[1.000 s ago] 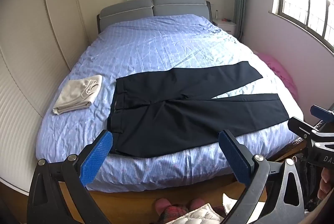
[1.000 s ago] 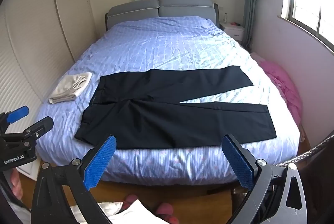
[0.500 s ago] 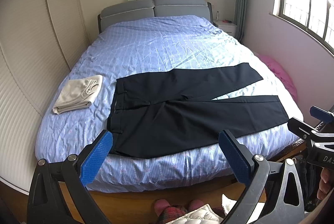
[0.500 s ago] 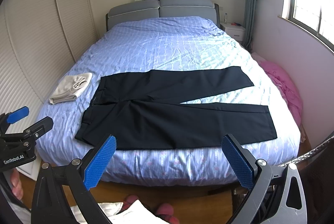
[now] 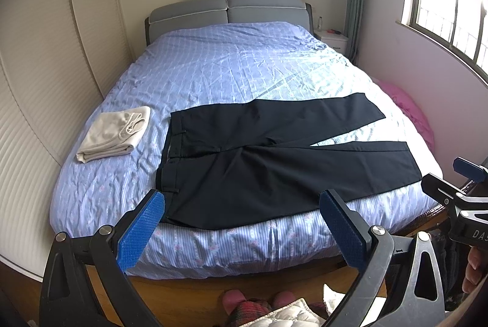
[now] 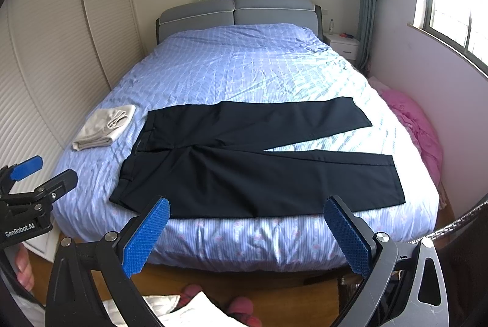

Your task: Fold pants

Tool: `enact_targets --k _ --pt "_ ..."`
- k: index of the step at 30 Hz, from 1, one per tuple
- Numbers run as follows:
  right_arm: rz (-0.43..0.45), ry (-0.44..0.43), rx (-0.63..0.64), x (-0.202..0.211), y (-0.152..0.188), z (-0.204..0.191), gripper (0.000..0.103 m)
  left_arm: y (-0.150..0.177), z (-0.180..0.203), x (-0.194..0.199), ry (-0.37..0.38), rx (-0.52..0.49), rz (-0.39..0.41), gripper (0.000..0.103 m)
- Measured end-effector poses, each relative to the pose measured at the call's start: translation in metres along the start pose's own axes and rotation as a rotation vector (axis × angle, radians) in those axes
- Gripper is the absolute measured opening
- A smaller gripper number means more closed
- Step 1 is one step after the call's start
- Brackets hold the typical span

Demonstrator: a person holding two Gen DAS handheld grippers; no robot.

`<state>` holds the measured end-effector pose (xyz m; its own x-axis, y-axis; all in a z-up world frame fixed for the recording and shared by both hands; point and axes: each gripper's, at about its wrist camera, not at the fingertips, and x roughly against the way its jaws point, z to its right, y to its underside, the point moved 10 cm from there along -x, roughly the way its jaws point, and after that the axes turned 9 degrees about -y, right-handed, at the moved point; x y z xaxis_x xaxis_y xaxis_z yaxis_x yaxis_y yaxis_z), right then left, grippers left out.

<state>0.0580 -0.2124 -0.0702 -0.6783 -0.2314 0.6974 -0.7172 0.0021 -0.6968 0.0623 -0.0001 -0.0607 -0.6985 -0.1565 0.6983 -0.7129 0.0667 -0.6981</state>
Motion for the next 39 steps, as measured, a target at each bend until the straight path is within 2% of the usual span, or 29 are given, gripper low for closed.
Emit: enact_targets --k 30,39 --pt "-0.007 -0.002 0.000 -0.004 0.002 -0.002 0.102 -0.002 -0.002 -0.010 -0.002 0.021 -0.014 0.103" --pt "-0.039 -0.016 0.011 -0.018 0.009 -0.006 0.102 0.006 -0.011 -0.023 -0.004 0.054 -0.054 0.103"
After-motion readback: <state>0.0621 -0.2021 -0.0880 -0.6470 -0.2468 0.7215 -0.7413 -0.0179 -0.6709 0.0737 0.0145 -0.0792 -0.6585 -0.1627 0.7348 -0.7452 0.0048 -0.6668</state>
